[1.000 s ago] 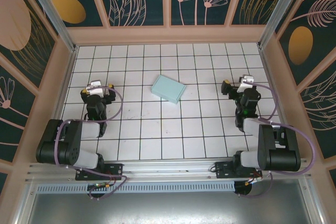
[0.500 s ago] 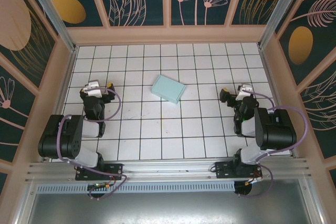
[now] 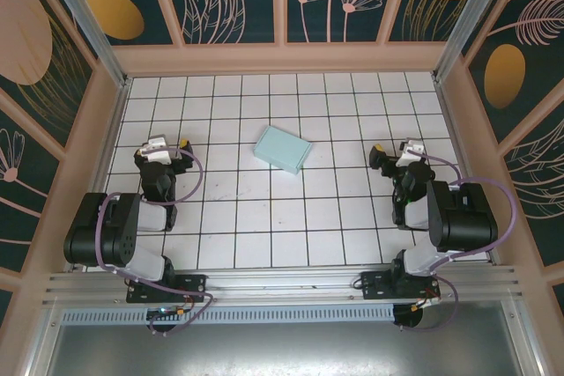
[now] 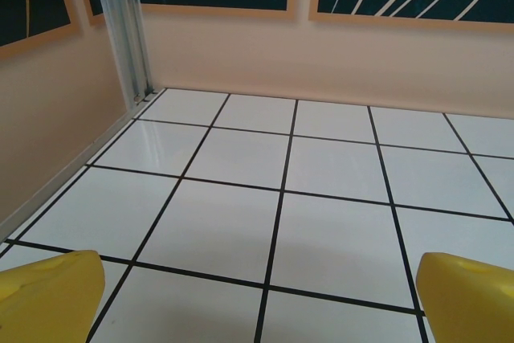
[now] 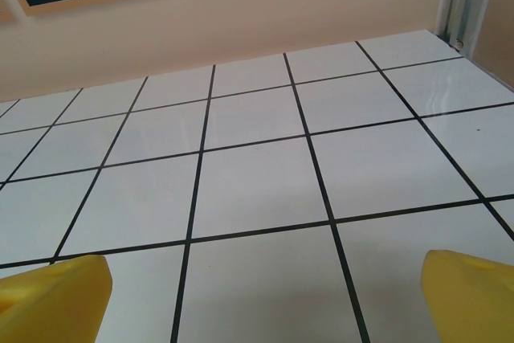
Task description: Fold the paper box
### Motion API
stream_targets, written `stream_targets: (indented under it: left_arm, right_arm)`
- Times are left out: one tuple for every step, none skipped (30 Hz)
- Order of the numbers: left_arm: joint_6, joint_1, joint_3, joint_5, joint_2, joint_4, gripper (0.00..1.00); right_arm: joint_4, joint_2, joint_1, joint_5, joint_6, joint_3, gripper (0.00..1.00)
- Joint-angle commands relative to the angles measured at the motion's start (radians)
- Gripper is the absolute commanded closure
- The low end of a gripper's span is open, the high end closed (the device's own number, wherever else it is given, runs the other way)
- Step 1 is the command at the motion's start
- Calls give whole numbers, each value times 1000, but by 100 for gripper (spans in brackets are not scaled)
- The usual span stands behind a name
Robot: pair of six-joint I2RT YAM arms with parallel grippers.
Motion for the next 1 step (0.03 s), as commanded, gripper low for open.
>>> stream_targets:
  left_arm:
    - [-12,6,-7,7,5,51,1]
  right_arm:
    - [50,-3,11,38,0,14,1]
